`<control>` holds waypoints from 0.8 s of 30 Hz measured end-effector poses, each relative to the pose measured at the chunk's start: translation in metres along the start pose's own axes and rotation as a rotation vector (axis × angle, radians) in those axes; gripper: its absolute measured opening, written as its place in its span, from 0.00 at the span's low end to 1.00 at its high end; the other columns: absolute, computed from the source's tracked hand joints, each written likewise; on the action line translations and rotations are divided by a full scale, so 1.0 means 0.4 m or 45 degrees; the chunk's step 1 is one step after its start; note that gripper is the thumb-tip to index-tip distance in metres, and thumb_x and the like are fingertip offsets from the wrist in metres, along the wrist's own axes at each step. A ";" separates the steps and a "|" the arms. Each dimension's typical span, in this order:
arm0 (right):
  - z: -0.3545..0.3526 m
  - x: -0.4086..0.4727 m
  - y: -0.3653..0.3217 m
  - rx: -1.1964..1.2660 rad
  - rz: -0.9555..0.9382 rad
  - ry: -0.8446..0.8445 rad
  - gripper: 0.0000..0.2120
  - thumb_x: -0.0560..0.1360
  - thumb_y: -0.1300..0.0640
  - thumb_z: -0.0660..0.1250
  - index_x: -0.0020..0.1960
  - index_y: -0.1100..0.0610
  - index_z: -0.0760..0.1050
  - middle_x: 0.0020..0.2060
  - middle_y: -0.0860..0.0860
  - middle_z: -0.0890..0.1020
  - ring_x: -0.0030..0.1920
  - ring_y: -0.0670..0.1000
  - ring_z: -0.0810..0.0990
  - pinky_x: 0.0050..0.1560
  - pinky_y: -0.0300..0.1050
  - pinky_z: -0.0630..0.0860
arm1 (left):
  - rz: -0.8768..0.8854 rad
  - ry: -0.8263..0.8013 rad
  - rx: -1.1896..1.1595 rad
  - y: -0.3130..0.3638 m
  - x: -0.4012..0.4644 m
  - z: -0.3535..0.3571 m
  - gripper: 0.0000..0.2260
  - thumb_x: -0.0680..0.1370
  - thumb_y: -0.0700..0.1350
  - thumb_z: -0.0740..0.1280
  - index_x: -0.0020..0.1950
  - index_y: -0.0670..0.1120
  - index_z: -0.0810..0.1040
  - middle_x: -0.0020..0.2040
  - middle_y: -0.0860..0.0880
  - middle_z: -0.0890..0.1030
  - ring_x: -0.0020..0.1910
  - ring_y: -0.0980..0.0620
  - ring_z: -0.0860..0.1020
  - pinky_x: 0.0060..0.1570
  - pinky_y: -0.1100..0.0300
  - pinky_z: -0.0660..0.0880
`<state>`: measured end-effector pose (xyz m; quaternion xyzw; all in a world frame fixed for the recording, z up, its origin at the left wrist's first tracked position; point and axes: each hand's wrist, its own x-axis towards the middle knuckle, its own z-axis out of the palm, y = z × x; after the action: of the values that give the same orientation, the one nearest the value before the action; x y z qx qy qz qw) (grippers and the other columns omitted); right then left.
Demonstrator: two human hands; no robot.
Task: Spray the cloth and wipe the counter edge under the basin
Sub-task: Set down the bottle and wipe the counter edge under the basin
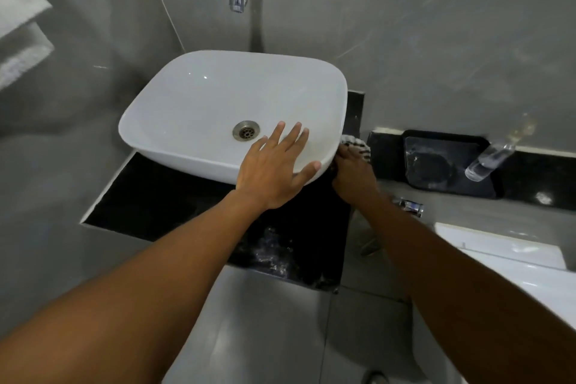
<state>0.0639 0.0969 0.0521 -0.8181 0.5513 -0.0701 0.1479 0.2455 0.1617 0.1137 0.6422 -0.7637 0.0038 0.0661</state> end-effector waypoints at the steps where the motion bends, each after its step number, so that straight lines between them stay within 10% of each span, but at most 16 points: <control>1: 0.008 -0.037 -0.014 -0.001 0.009 0.012 0.30 0.75 0.60 0.61 0.77 0.56 0.61 0.78 0.54 0.63 0.77 0.59 0.59 0.74 0.56 0.61 | 0.002 0.012 0.009 -0.001 -0.001 0.002 0.34 0.79 0.67 0.43 0.79 0.50 0.54 0.80 0.51 0.56 0.79 0.47 0.51 0.73 0.44 0.60; 9: 0.129 -0.488 -0.203 0.093 -0.182 -0.104 0.32 0.65 0.57 0.73 0.69 0.56 0.75 0.72 0.53 0.74 0.72 0.58 0.71 0.66 0.58 0.71 | 0.021 0.085 -0.041 0.006 -0.010 0.004 0.31 0.80 0.65 0.48 0.78 0.49 0.58 0.79 0.50 0.59 0.78 0.46 0.54 0.71 0.44 0.61; 12: 0.117 -0.488 -0.202 0.227 -0.184 -0.121 0.29 0.73 0.51 0.68 0.72 0.54 0.70 0.77 0.50 0.63 0.77 0.56 0.60 0.73 0.54 0.62 | 0.059 0.135 -0.066 0.012 -0.023 -0.006 0.30 0.81 0.62 0.51 0.78 0.48 0.56 0.80 0.48 0.57 0.79 0.47 0.53 0.72 0.43 0.61; 15: 0.047 -0.430 -0.170 0.846 -0.029 -0.307 0.25 0.80 0.56 0.64 0.75 0.52 0.64 0.78 0.50 0.58 0.79 0.54 0.56 0.75 0.46 0.55 | 0.103 0.334 -0.250 0.043 -0.097 0.007 0.28 0.82 0.54 0.55 0.79 0.45 0.54 0.80 0.45 0.54 0.79 0.47 0.51 0.74 0.45 0.57; 17: -0.030 -0.359 -0.137 1.139 0.201 -0.031 0.23 0.80 0.60 0.64 0.74 0.54 0.66 0.74 0.55 0.69 0.75 0.56 0.66 0.74 0.49 0.63 | 0.159 0.408 -0.351 0.102 -0.190 0.063 0.28 0.82 0.51 0.56 0.79 0.43 0.54 0.80 0.43 0.54 0.79 0.47 0.51 0.75 0.47 0.57; 20: -0.146 -0.187 -0.128 1.003 0.278 0.355 0.29 0.80 0.46 0.62 0.78 0.54 0.59 0.77 0.55 0.65 0.76 0.55 0.63 0.75 0.56 0.61 | 0.206 0.072 -0.303 0.205 -0.292 0.170 0.31 0.81 0.60 0.54 0.79 0.45 0.55 0.80 0.45 0.53 0.79 0.47 0.48 0.75 0.45 0.56; 24: -0.168 0.012 -0.207 0.595 0.192 0.286 0.42 0.78 0.34 0.57 0.80 0.58 0.45 0.81 0.56 0.48 0.80 0.56 0.46 0.76 0.63 0.51 | 0.075 -0.104 -0.145 0.244 -0.306 0.231 0.33 0.79 0.65 0.54 0.78 0.46 0.60 0.79 0.45 0.58 0.79 0.47 0.52 0.76 0.46 0.53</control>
<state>0.1199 0.1104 0.1419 -0.7055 0.5925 -0.2745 0.2754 0.1613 0.2901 0.0167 0.6143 -0.7832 -0.0639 0.0712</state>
